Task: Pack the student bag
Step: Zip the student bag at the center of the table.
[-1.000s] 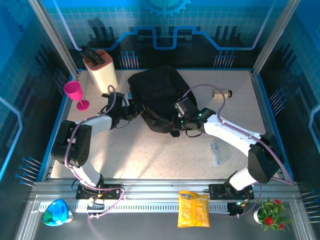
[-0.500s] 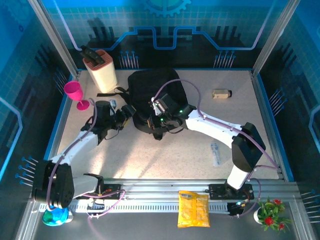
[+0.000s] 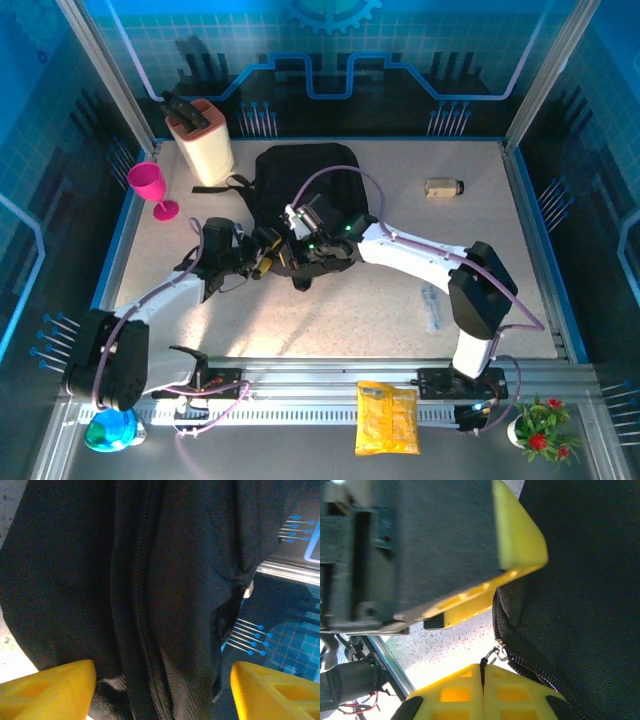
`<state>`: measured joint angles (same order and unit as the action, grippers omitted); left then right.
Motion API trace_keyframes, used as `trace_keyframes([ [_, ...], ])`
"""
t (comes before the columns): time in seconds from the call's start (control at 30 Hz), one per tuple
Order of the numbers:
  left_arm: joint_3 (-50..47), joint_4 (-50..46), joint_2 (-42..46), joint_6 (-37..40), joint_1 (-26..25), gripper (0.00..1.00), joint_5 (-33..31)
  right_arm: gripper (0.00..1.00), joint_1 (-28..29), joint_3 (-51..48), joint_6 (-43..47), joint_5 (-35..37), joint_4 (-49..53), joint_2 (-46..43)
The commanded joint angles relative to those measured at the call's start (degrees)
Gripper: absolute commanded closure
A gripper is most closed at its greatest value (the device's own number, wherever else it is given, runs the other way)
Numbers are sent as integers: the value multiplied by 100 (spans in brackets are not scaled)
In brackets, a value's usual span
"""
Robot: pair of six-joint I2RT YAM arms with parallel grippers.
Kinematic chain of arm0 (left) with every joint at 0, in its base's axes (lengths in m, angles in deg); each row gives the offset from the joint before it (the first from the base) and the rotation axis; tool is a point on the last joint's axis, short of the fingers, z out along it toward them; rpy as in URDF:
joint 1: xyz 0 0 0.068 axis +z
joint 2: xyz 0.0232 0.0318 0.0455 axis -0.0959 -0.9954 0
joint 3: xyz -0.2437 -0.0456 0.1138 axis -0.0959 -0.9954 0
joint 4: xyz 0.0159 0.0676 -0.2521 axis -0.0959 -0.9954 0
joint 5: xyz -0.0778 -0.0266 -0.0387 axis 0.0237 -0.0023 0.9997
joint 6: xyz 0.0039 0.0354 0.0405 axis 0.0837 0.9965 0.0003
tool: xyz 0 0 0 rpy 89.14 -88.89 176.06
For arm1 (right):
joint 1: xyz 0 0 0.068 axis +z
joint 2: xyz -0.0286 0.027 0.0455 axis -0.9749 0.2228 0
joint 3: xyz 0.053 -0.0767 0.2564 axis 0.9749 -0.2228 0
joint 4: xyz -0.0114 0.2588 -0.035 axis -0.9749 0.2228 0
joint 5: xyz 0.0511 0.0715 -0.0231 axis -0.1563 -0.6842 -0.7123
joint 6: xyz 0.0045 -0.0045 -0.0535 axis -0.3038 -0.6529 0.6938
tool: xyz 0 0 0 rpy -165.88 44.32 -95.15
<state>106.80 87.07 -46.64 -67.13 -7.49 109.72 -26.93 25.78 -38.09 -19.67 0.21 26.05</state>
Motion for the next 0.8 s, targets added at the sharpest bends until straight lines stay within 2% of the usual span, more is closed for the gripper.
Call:
trace_keyframes([
  [0.0, 192, 345, -400, -106, -79, 36, 106, 100, 105, -21, 43, -182, -179, -65],
  [0.1, 319, 232, -668, 49, -89, 60, 76, 100, 95, -239, 17, 119, -45, -198],
  [0.2, 339, 62, -841, 209, -92, 76, -152, 100, -32, -602, -233, 433, 66, -347],
  [0.27, 357, -26, -974, 360, -80, 82, -293, 100, -193, -966, -489, 539, 39, -502],
  [0.43, 341, -33, -1252, 571, 31, 92, -414, 100, -592, -1750, -1030, 712, -5, -934],
  [0.53, 336, 10, -1333, 632, 136, 94, -376, 100, -776, -2006, -1204, 963, 140, -1149],
  [0.77, 699, -306, -1305, 1094, 218, 95, -283, 100, -1275, -2190, -1262, 2281, 905, -1806],
])
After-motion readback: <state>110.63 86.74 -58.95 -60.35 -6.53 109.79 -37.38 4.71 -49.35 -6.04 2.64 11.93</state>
